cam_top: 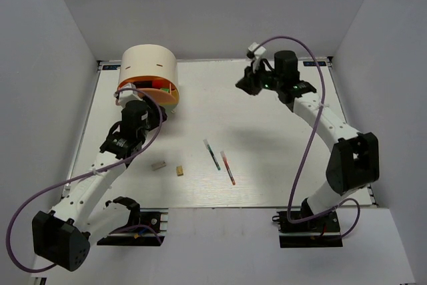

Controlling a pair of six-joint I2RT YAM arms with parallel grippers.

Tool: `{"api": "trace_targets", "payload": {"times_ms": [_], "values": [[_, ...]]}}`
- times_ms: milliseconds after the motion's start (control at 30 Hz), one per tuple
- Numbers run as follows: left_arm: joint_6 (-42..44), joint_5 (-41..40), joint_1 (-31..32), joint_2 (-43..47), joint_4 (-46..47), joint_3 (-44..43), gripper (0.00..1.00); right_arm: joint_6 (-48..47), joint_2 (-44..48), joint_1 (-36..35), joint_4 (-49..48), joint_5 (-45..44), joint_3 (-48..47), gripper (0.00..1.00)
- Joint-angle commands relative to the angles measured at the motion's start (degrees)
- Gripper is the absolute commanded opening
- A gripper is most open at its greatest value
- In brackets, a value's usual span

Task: Sort the stationery into containers
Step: Close the drawer in the storage box.

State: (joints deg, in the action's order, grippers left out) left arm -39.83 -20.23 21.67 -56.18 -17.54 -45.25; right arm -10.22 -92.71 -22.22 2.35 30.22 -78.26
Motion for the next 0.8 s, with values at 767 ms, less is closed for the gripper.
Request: {"api": "trace_targets", "payload": {"times_ms": [767], "values": [[-20.46, 22.86, -18.50, 4.51, 20.88, 14.67, 0.78, 0.38, 15.10, 12.28, -0.50, 12.58, 24.12, 0.16]]}}
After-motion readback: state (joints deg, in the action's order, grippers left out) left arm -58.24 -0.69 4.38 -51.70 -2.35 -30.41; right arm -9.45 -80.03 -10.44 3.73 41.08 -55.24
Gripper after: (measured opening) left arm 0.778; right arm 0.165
